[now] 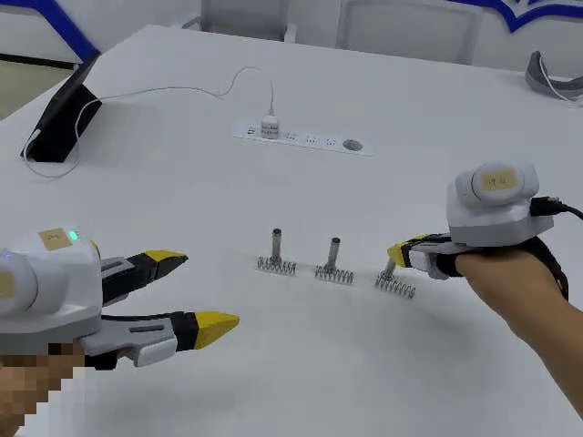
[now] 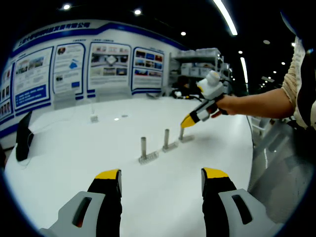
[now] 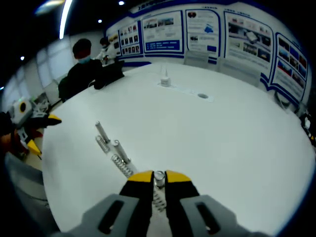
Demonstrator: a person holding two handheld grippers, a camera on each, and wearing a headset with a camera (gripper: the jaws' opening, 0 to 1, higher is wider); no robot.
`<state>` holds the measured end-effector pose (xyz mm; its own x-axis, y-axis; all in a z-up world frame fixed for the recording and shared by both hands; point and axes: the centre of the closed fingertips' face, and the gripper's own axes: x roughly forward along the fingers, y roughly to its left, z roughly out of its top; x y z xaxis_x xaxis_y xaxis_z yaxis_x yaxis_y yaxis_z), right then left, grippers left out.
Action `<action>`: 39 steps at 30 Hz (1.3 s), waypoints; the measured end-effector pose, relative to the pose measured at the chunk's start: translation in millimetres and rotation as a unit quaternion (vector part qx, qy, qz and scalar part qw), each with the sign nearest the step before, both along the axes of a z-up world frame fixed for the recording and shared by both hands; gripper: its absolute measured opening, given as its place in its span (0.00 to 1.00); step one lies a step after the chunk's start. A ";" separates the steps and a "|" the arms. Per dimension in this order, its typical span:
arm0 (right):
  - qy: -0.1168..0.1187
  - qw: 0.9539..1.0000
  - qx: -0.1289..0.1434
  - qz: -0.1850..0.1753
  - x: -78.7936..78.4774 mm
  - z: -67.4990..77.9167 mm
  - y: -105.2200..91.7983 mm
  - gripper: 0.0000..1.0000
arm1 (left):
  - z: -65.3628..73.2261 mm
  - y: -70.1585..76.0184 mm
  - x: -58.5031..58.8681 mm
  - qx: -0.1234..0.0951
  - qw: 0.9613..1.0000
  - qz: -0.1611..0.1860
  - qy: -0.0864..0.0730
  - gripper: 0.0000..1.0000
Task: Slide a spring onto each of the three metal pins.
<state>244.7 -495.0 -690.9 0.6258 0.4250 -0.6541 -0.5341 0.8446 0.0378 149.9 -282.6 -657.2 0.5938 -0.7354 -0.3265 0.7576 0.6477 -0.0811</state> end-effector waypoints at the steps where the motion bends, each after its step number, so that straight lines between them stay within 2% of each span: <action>1: -0.002 1.000 0.000 0.001 0.1 0.8 0.3 0.10 | 0.6 -0.1 0.2 -0.001 1.000 0.000 -0.001 0.67; 24: -0.017 1.000 0.000 0.020 -7.8 4.9 -10.3 0.18 | 3.1 -3.0 0.4 0.000 1.000 -0.003 -0.004 0.67; 39: -0.004 0.998 -0.015 0.068 -21.0 -10.5 -18.0 0.19 | 2.6 -3.3 0.6 0.003 1.000 -0.005 -0.003 0.66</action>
<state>223.6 -513.0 -701.3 0.5683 0.4876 -0.6628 -0.6446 0.7645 0.0097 150.5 -285.8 -654.6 0.5887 -0.7391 -0.3272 0.7642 0.6409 -0.0729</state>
